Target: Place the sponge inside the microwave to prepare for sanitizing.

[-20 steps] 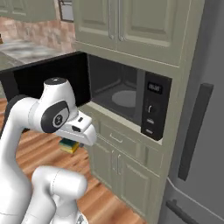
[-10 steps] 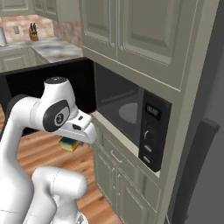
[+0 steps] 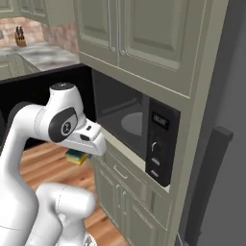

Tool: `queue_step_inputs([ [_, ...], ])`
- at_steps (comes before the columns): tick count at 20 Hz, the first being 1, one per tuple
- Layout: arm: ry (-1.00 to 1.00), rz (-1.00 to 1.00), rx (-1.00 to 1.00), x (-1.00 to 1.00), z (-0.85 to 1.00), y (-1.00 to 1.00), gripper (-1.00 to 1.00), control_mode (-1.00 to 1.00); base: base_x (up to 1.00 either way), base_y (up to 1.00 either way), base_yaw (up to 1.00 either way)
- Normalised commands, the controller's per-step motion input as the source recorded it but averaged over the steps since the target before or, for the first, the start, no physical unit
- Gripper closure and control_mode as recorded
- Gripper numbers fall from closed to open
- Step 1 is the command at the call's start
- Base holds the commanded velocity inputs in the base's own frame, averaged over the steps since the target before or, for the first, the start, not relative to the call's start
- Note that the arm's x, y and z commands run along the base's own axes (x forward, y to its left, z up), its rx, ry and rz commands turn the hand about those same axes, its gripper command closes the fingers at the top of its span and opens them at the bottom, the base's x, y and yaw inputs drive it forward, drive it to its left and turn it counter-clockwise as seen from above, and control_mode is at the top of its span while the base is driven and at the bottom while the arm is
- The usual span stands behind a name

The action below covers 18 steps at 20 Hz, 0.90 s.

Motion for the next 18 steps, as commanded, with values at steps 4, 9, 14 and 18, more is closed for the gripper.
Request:
queue_step_inputs([
  [4, 0.00, 0.00, 0.00, 0.00, 0.00, 0.00, 1.00, 1.00, 0.34, 0.20, -0.19],
  [9, 0.00, 0.00, 0.00, 0.00, 0.00, 0.00, 1.00, 1.00, 0.39, 0.11, -0.18],
  [14, 0.00, 0.00, 0.00, 0.00, 0.00, 0.00, 1.00, 1.00, 0.50, 0.11, -0.16],
  [18, 0.00, 0.00, 0.00, 0.00, 0.00, 0.00, 1.00, 1.00, 0.33, 0.27, -0.19],
])
